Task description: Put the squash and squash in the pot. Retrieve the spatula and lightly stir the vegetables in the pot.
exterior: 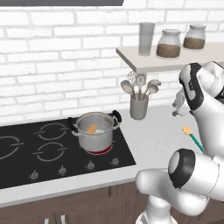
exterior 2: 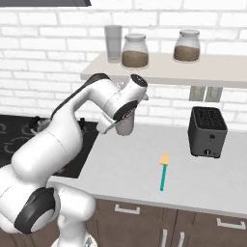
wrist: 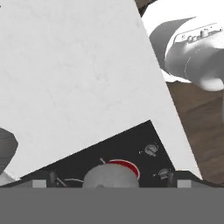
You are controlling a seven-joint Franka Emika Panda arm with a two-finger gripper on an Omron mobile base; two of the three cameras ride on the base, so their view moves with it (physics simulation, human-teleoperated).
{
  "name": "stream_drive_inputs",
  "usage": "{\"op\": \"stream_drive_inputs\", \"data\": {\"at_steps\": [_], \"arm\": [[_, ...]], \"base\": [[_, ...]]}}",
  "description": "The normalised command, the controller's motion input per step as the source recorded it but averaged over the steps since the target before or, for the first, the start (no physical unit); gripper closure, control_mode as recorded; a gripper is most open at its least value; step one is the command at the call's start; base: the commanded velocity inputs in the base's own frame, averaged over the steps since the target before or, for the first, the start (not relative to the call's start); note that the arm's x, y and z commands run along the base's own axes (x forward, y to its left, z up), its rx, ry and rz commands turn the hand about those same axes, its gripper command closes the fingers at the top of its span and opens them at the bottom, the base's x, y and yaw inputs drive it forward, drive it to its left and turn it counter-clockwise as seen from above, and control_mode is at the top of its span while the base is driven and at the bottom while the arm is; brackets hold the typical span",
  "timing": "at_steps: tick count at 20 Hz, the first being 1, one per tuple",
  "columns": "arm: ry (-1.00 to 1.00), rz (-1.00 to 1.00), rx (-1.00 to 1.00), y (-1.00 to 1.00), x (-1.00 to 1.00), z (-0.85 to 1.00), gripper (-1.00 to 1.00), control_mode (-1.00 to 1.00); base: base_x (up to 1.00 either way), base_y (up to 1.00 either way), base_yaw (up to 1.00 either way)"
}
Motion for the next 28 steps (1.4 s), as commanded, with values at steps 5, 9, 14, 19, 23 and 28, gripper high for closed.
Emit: {"op": "stream_drive_inputs", "data": {"at_steps": [5,9,14,19,23,28], "arm": [[0.18,-0.77,0.03,-0.73,0.0,-0.46,-1.0,-1.0],[0.14,-0.72,0.0,-0.47,0.04,-0.61,-1.0,-1.0],[-0.02,-0.36,0.0,-0.43,0.0,-0.84,-1.0,-1.0],[-0.11,-0.05,0.0,-0.38,-0.01,-0.68,-1.0,-1.0],[0.0,-0.02,0.0,-0.33,0.08,-0.41,-1.0,-1.0],[0.01,-0.05,0.0,-0.31,0.19,-0.34,-1.0,-1.0]], "base": [[0.0,0.0,0.0],[0.0,0.0,0.0],[0.0,0.0,0.0],[0.0,0.0,0.0],[0.0,0.0,0.0],[0.0,0.0,0.0]]}}
